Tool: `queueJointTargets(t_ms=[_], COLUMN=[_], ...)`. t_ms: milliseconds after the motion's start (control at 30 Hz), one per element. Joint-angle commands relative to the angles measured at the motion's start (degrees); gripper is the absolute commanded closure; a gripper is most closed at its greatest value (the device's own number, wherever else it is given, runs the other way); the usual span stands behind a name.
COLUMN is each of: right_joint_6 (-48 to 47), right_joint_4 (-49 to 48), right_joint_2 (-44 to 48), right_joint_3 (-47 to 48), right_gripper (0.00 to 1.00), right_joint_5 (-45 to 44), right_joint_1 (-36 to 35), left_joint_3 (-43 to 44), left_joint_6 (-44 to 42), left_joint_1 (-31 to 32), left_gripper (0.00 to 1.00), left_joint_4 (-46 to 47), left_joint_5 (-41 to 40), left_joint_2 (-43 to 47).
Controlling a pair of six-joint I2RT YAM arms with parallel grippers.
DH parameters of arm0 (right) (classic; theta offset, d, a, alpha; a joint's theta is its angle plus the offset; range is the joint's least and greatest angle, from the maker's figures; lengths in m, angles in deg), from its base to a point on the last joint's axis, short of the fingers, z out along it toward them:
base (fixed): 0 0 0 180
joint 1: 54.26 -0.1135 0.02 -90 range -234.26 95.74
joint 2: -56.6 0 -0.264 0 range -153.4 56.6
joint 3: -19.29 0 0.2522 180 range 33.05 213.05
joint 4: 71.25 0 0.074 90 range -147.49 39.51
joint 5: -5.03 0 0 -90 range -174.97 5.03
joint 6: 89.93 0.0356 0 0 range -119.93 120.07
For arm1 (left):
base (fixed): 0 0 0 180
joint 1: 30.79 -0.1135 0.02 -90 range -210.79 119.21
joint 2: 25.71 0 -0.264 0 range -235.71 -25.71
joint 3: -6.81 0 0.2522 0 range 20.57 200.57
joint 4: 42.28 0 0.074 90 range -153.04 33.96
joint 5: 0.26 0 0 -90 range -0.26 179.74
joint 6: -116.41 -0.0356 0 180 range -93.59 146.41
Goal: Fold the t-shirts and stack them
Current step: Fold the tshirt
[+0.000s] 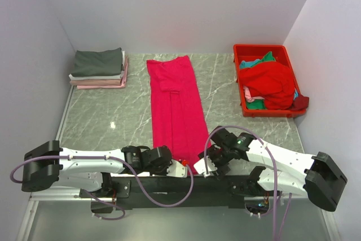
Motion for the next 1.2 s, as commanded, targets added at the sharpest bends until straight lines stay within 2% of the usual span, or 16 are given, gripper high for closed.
queueJointTargets(t_ms=[0, 167, 233, 267, 367, 400, 433, 467, 633, 767, 933, 1167], right_joint_6=[3.5, 6.5, 7.4, 7.8, 8.8, 9.1, 9.3, 10.0, 10.7, 8.4, 7.7, 11.7], right_joint_4=[-5.2, -8.5, -9.3, -9.2, -8.8, -8.7, -8.4, -8.1, -4.2, -1.5, -3.2, -6.3], right_joint_2=[-0.8, -2.9, -4.2, -4.6, -3.2, -2.4, -1.4, 0.4, 3.7, 2.4, -3.0, -22.5], right_joint_3=[-1.2, -2.6, -2.9, -2.9, -2.6, -2.4, -2.2, -1.9, 3.1, 8.0, 14.4, 30.0], right_gripper=[0.24, 0.33, 0.46, 0.59, 0.78, 0.89, 0.92, 1.00, 1.00, 1.00, 1.00, 1.00], right_joint_5=[-6.3, -9.7, -11.4, -11.7, -11.2, -10.9, -9.4, -9.0, -5.2, -0.8, 0.8, 0.2], right_joint_1=[-3.5, -7.1, -8.0, -8.2, -8.2, -8.3, -8.2, -8.2, -4.9, 4.3, 10.4, 16.7], left_joint_3=[-0.4, -0.2, -0.1, -0.1, -0.1, -0.2, -0.2, -0.2, 1.6, 3.4, 5.3, 12.3], left_joint_6=[0.2, 0.7, 0.8, 1.0, 1.3, 1.3, 1.1, 1.1, 0.6, -1.0, -6.5, -12.9], left_joint_1=[-0.3, -0.3, -0.3, -0.3, -0.3, -0.3, -0.3, -0.3, -1.7, -5.9, -15.8, -33.8], left_gripper=[0.98, 0.98, 0.98, 0.98, 0.98, 0.98, 0.99, 0.99, 0.99, 0.99, 1.00, 1.00], left_joint_4=[1.7, 0.7, 0.6, 0.6, 0.5, 0.2, 0.0, -0.2, -2.0, -2.8, -0.8, 7.7], left_joint_5=[1.4, 2.4, 3.0, 3.2, 5.6, 7.0, 7.9, 8.6, 12.1, 14.3, 17.1, 21.4], left_joint_2=[1.8, 2.3, 2.8, 2.9, 3.6, 3.9, 4.0, 4.2, 6.1, 8.0, 6.3, -4.2])
